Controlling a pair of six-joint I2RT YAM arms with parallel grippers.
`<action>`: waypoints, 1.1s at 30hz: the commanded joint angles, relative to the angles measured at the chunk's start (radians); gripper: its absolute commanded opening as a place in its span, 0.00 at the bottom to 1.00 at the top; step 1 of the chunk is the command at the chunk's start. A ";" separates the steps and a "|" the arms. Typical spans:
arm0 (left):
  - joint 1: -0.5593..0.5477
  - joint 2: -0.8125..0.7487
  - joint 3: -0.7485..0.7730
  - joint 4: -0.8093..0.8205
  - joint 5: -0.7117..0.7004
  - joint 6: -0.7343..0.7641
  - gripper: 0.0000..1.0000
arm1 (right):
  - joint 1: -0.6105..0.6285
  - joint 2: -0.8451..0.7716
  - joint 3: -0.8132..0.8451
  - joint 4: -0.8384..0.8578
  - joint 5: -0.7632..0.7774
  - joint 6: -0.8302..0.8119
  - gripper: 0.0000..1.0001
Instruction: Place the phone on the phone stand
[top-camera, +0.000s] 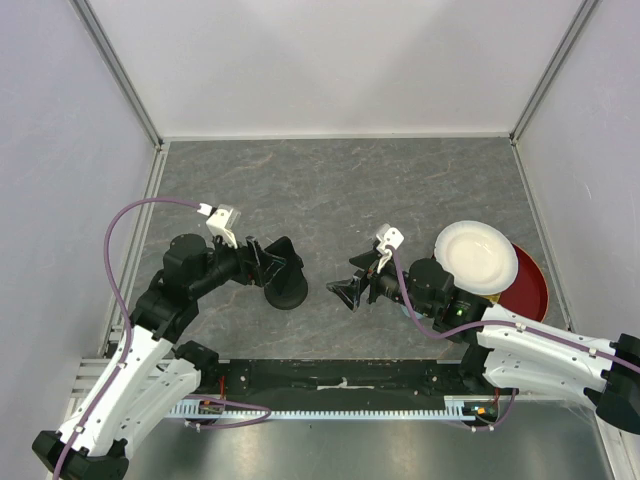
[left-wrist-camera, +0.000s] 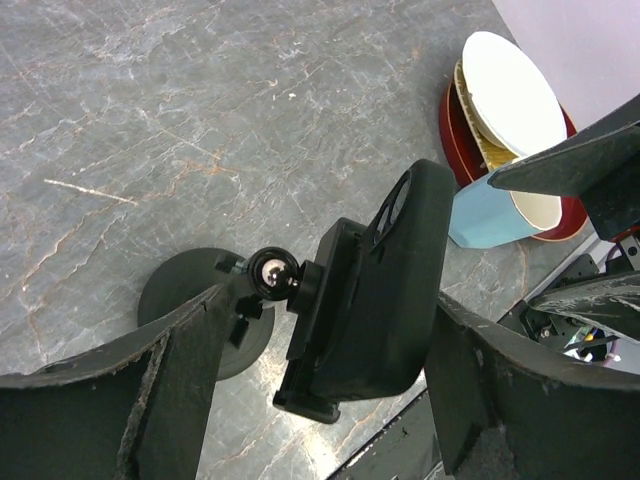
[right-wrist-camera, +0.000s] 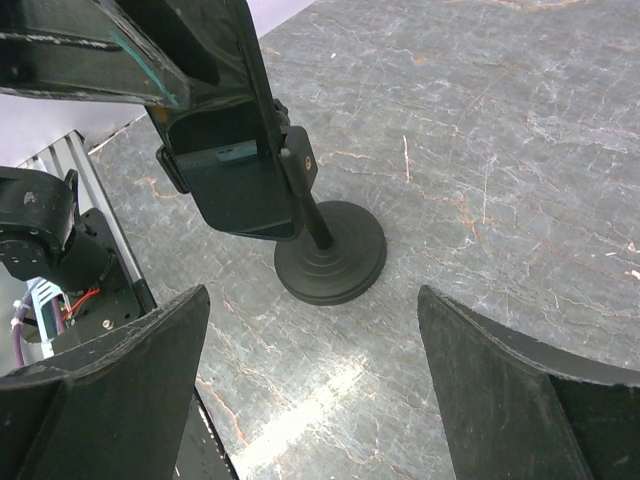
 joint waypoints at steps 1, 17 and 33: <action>0.005 -0.014 0.068 -0.067 -0.053 -0.046 0.80 | -0.001 -0.009 -0.014 0.022 -0.009 0.007 0.91; 0.003 -0.043 0.263 -0.327 0.006 -0.353 0.70 | 0.001 -0.025 -0.031 0.025 -0.009 -0.013 0.92; -0.003 -0.041 0.234 -0.271 -0.012 -0.185 0.81 | -0.001 -0.176 -0.107 -0.003 -0.001 -0.036 0.95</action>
